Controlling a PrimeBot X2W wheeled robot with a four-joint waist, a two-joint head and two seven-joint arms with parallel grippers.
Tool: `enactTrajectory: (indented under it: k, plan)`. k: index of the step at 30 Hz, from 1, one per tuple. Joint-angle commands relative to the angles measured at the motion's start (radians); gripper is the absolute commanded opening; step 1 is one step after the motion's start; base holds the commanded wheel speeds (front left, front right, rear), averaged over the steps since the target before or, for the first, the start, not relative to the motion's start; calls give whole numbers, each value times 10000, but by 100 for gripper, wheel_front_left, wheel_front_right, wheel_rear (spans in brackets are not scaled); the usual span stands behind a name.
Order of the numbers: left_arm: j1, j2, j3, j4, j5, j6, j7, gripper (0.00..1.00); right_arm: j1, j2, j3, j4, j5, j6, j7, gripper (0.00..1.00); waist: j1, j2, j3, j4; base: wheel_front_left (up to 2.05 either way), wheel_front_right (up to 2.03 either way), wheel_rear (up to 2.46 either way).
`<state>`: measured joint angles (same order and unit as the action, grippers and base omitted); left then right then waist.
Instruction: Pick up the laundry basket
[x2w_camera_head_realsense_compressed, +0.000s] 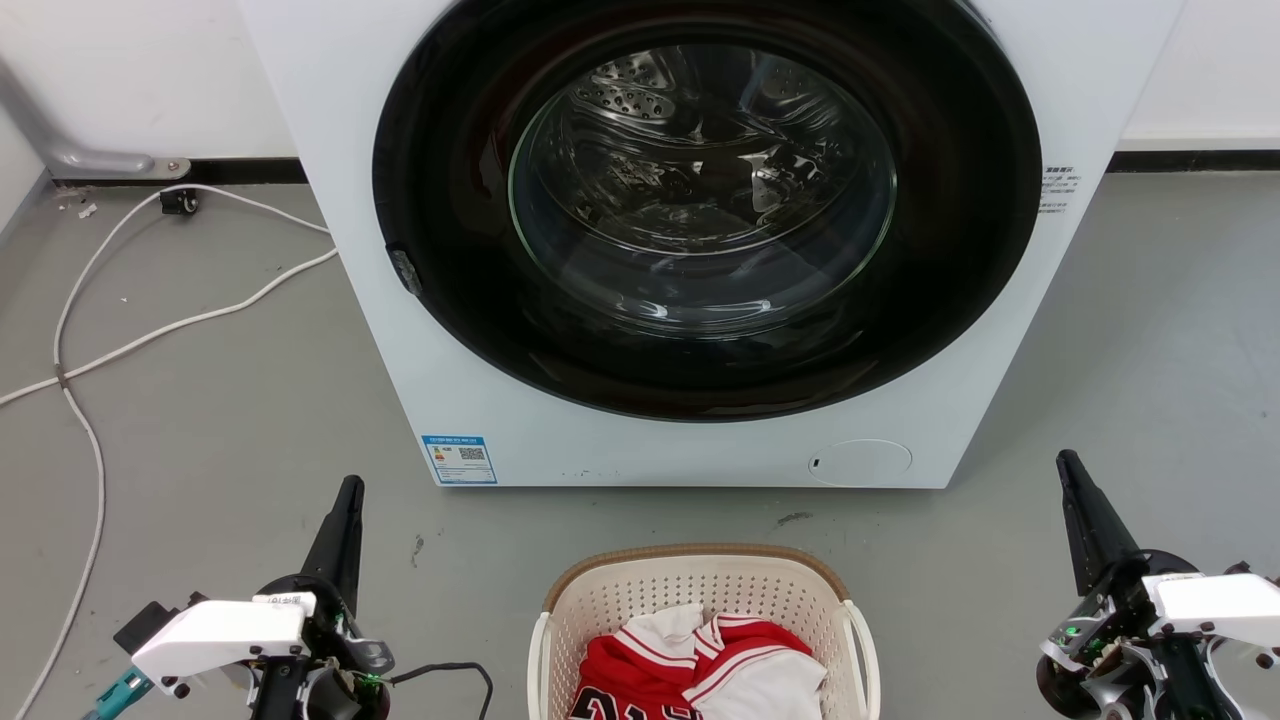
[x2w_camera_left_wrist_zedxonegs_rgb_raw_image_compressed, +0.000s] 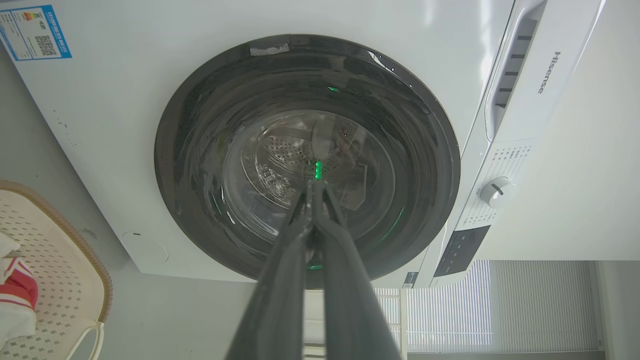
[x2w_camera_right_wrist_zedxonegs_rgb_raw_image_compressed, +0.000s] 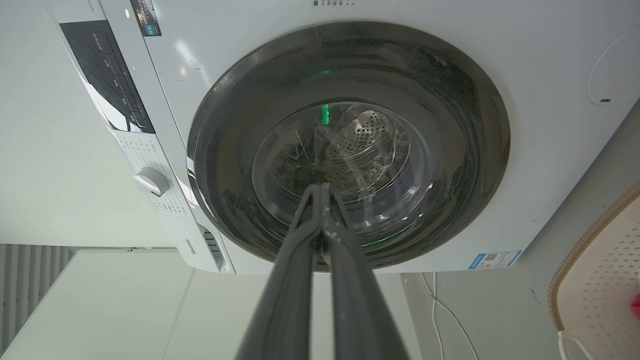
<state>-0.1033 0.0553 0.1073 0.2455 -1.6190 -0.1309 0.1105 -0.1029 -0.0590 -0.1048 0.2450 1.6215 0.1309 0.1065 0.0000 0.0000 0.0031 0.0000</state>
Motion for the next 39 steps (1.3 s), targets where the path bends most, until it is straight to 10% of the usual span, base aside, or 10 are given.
enactTrajectory:
  k: [1,28,29,39]
  plan:
    - [-109,-10,39,15,35,-22,17,0,-105,34,-15,12,-32,-3,41,0,0,0,0,0,0,0,0]
    - [28,-23,4,56,46,2,-4,0,38,21,-19,58,-27,0,-3,0,1,0,0,0,0,0,0]
    - [232,-65,-32,230,61,2,-43,100,246,45,22,251,-48,-2,-51,100,1,0,3,0,0,0,0]
    - [299,-61,26,-186,1337,2,-547,100,315,48,-29,0,-1351,-2,-549,100,1,0,21,-1,0,0,0]
